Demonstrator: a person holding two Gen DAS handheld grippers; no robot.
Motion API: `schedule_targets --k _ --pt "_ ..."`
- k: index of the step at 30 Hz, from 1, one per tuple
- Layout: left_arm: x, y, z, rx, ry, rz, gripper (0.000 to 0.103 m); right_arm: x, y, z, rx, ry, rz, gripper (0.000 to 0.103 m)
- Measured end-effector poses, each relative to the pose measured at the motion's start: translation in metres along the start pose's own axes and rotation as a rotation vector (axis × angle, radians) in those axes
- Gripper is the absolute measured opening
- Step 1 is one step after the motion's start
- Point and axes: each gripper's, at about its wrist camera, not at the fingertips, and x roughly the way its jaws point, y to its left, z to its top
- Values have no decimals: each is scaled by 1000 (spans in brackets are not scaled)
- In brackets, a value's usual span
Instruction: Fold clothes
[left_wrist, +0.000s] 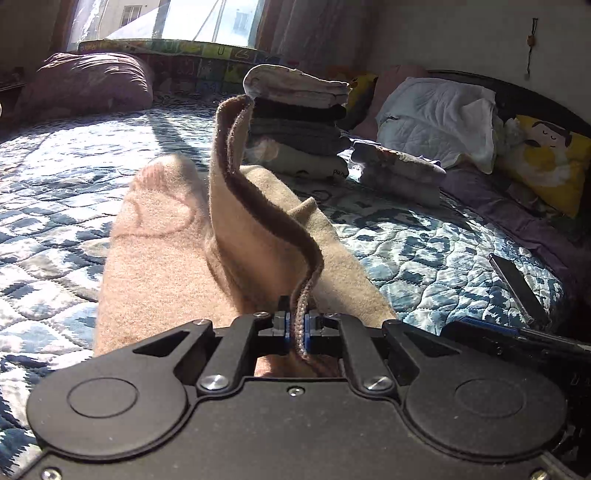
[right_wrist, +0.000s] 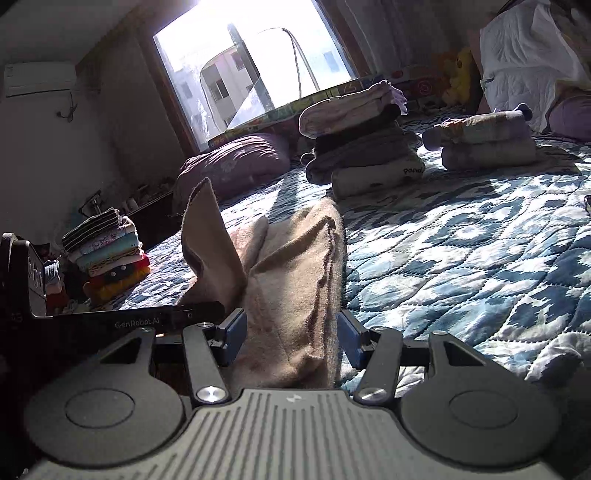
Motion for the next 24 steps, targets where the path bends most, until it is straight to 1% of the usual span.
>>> schedule_targets --k 3,5,6,7,8,10,11,12,15,17,20,22,24 --pt "8 -2 -5 2 26 11 4 1 -3 0 12 1 -1 54" --pt "8 -5 -5 4 24 9 4 2 -4 1 18 3 1 54" --pt "7 -5 -5 6 23 3 4 2 -4 1 20 4 4 54" --pt "5 -6 -4 7 19 -18 6 2 -4 1 23 5 7 54" --pt "2 -5 -3 3 17 -49 9 3 -3 1 25 5 10 54" --pt "-10 -1 1 -26 17 -160 35 4 -1 2 28 6 19 54" --pt "-20 4 4 -29 -10 -177 40 5 0 2 29 6 22 54" --pt "-30 11 6 -44 -35 -160 41 5 1 2 30 5 25 54" --pt "-60 40 14 -106 -104 -111 40 8 5 5 37 0 41 54" --pt "-78 60 14 -129 -129 -70 39 9 5 7 43 -9 49 54" --pt "-93 77 8 -135 -115 -2 36 12 0 13 74 -17 51 53" --pt "-94 79 0 -128 -86 18 33 15 -10 18 133 -22 41 53" --pt "-88 74 -9 -108 -54 21 33 19 -20 20 189 -21 36 53"
